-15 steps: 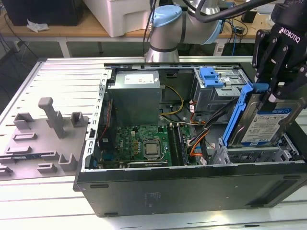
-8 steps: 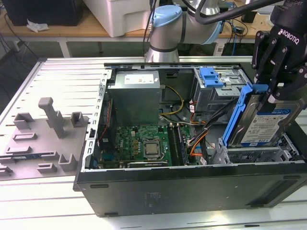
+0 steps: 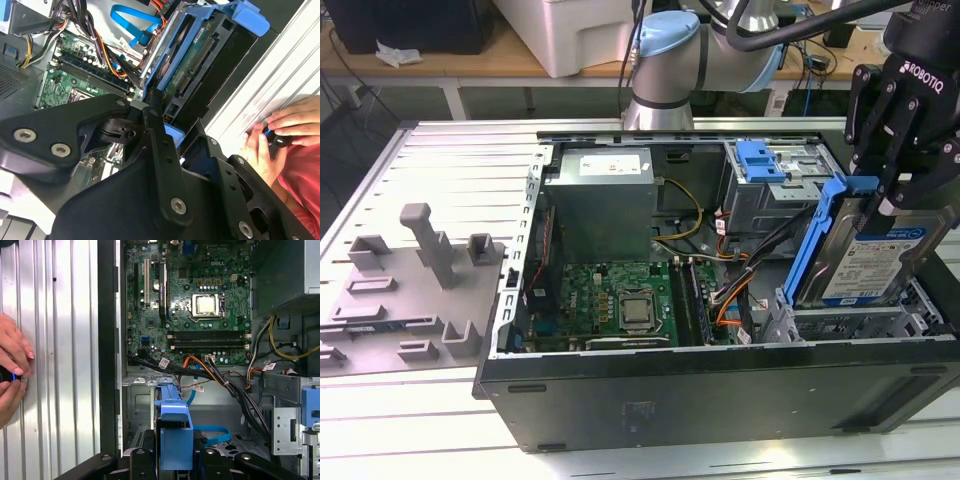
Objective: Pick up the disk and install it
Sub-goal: 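Insert the disk into the insertion slot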
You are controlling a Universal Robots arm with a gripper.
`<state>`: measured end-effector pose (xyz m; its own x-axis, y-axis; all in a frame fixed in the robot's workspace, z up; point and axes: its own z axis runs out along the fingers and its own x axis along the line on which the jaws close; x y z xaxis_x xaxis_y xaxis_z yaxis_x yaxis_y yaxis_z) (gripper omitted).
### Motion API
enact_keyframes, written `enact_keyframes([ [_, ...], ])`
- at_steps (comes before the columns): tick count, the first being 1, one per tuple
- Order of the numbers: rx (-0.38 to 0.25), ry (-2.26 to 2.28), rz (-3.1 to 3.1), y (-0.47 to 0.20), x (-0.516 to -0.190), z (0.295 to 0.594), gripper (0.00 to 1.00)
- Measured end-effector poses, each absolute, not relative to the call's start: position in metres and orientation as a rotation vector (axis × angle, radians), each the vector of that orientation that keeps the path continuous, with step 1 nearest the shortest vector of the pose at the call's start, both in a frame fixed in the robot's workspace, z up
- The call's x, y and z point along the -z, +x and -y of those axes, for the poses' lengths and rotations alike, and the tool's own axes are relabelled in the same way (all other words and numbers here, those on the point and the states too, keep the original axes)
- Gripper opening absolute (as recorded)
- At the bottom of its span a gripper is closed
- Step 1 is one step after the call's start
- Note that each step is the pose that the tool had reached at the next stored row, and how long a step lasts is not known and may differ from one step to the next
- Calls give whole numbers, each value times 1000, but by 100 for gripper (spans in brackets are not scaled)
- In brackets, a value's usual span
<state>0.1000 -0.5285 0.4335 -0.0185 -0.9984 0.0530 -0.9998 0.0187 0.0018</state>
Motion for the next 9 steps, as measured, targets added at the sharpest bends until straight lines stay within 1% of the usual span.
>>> enact_keyframes([
  [8,-55,2173,2214,100,-433,528,36],
  [9,-55,2173,2214,100,-433,528,38],
])
